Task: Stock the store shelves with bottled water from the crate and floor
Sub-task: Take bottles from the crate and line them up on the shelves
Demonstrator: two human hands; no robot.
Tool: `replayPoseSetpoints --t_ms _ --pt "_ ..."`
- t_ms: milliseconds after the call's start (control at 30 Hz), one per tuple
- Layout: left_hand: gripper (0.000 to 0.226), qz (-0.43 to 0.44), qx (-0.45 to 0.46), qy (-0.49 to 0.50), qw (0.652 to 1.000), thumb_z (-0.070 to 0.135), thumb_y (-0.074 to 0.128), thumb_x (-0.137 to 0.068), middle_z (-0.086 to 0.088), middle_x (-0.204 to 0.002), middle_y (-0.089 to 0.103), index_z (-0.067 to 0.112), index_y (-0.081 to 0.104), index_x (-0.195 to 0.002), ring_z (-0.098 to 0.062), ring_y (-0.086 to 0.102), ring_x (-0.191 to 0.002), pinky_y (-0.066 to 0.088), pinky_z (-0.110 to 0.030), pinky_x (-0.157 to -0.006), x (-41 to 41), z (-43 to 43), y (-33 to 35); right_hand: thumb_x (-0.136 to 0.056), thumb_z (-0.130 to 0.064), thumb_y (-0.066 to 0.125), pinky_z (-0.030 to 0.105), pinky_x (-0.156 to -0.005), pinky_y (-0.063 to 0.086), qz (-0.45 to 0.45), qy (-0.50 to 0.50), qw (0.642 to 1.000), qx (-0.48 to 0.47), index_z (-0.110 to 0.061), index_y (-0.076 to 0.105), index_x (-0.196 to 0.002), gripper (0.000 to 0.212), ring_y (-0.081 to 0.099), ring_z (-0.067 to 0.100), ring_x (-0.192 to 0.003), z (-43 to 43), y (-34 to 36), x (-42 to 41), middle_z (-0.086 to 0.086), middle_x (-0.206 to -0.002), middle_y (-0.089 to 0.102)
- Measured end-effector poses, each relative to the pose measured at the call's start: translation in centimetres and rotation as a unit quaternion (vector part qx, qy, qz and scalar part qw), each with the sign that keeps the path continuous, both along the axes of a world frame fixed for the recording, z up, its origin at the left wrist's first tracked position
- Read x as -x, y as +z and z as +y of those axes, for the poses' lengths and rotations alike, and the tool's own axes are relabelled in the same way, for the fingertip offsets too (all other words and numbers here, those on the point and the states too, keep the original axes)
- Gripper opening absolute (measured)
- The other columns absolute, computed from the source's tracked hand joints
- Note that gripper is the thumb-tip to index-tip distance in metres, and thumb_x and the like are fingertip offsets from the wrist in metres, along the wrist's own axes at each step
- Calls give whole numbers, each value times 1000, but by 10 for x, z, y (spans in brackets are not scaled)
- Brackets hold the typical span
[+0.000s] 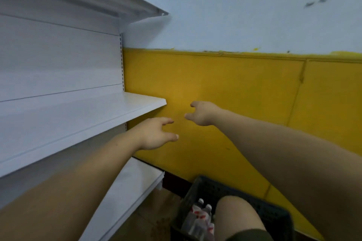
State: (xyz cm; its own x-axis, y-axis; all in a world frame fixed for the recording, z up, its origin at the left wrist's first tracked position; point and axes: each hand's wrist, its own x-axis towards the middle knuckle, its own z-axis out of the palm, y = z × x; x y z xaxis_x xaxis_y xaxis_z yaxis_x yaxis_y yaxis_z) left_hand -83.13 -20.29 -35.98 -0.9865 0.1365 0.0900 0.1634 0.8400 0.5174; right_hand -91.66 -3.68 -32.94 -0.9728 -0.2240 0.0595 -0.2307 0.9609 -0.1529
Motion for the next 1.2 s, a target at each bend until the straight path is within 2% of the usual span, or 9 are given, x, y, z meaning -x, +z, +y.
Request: replayPoseSetpoints --t_ms 233,533,633,733,833,900,967,1067,1200 --pt "69 -50 2 -81 995 48 60 -90 2 -155 30 28 30 -150 -22 36 -138 36 -33 -106 11 57 -31 -99 -52 42 41 -103 42 -42 -98 994 15 -17 18 -155 70 38 31 -137 65 -40 -14 8 -159 25" --pt "70 -116 21 -125 985 47 59 -90 1 -156 29 25 30 -150 -22 32 -140 34 -33 -108 43 107 -102 -101 -49 40 40 -95 42 -135 -149 979 24 -16 15 -156 68 41 30 -134 128 -114 -11 8 -159 25" --pt "69 -146 8 -126 981 44 61 -91 1 -154 33 24 31 -150 -20 39 -135 39 -30 -101 56 121 -135 -102 -49 39 38 -90 41 -173 -160 972 17 -14 16 -155 68 44 30 -131 148 -148 -3 10 -156 30" --pt "67 -203 6 -133 970 40 59 -93 1 -153 34 25 27 -151 -20 48 -126 44 -28 -92 71 139 -173 -102 -50 38 37 -80 41 -214 -180 960 28 -15 14 -156 69 50 29 -105 169 -187 11 11 -152 36" --pt "69 -265 9 -133 955 40 60 -93 -1 -153 34 25 26 -151 -20 50 -125 47 -34 -98 90 156 -213 -101 -51 40 40 -72 46 -264 -200 942 59 -9 26 -152 68 52 28 -89 190 -233 24 16 -131 55" --pt "69 -291 15 -131 948 41 60 -91 0 -153 36 25 29 -150 -20 47 -129 44 -37 -103 102 164 -241 -101 -49 41 43 -87 50 -284 -207 933 75 -7 32 -150 65 57 32 -108 203 -265 32 17 -136 52" --pt "69 -307 23 -123 943 45 61 -89 1 -151 39 26 33 -149 -19 47 -129 43 -35 -103 113 170 -271 -102 -47 41 43 -101 45 -306 -213 924 83 -10 19 -154 68 48 30 -127 213 -295 38 12 -153 35" --pt "71 -351 18 -114 929 44 62 -88 0 -154 33 25 31 -149 -21 45 -130 42 -30 -99 131 178 -317 -102 -47 42 41 -102 43 -352 -221 902 118 -10 13 -155 71 48 31 -127 226 -343 51 11 -158 27" --pt "62 -411 -22 -95 906 27 59 -94 1 -132 50 15 31 -148 -11 51 -111 41 -14 -86 153 193 -380 -103 -40 43 43 -92 45 -381 -239 871 196 -5 38 -144 55 54 34 -115 235 -406 74 19 -144 45"
